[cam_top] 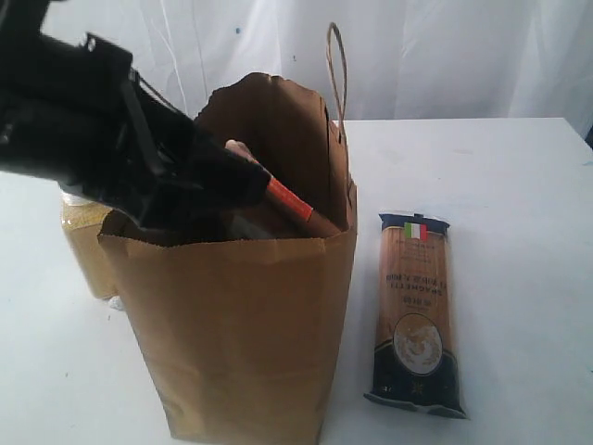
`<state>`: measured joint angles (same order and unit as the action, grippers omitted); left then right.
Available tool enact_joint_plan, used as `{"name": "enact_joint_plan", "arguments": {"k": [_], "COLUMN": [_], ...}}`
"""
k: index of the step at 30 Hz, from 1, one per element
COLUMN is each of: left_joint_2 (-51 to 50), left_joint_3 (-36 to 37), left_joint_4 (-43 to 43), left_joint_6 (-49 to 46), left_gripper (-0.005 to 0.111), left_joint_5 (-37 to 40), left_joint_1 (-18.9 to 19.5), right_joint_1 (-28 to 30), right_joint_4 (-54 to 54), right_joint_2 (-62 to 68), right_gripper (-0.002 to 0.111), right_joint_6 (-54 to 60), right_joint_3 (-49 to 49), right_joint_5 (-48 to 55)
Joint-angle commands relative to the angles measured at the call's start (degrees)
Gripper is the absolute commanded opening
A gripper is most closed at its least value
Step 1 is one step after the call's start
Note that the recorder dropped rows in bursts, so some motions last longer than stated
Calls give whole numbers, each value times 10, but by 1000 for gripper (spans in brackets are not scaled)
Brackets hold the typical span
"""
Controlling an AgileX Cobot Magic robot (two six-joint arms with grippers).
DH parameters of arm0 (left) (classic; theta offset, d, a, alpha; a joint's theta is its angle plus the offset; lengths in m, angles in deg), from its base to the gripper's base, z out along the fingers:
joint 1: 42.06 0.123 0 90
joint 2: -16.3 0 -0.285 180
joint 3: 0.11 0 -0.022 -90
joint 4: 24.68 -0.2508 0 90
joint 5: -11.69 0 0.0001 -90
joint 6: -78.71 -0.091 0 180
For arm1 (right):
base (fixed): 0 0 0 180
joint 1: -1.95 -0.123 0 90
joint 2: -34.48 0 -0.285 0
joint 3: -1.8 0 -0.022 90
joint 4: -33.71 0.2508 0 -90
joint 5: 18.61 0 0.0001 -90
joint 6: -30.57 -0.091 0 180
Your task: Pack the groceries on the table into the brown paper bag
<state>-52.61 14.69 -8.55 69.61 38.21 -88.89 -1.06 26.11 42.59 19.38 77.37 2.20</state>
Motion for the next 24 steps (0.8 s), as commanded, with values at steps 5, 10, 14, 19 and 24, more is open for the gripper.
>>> {"name": "enact_joint_plan", "arguments": {"k": [5, 10, 14, 19, 24], "left_joint_2": [69, 125, 178, 232, 279], "left_joint_3": [-30, -30, -30, -11, 77], "left_joint_4": [-62, -114, -140, -161, -190], "left_joint_6": [20, 68, 102, 134, 200], "left_gripper": [68, 68, 68, 68, 68], "left_joint_5": [40, 85, 124, 204, 230], "left_joint_1": [-49, -54, -54, -53, -53], "right_joint_1": [2, 2, 2, 2, 2], "right_joint_4": [-1, -1, -1, -1, -1], "right_joint_2": [-3, -3, -3, -3, -3], "right_gripper": [0, 0, 0, 0, 0], "right_joint_6": [-1, -1, -1, -1, -1], "right_joint_3": [1, 1, 1, 1, 1], "right_joint_5": [-3, -3, -3, -3, -3]}}
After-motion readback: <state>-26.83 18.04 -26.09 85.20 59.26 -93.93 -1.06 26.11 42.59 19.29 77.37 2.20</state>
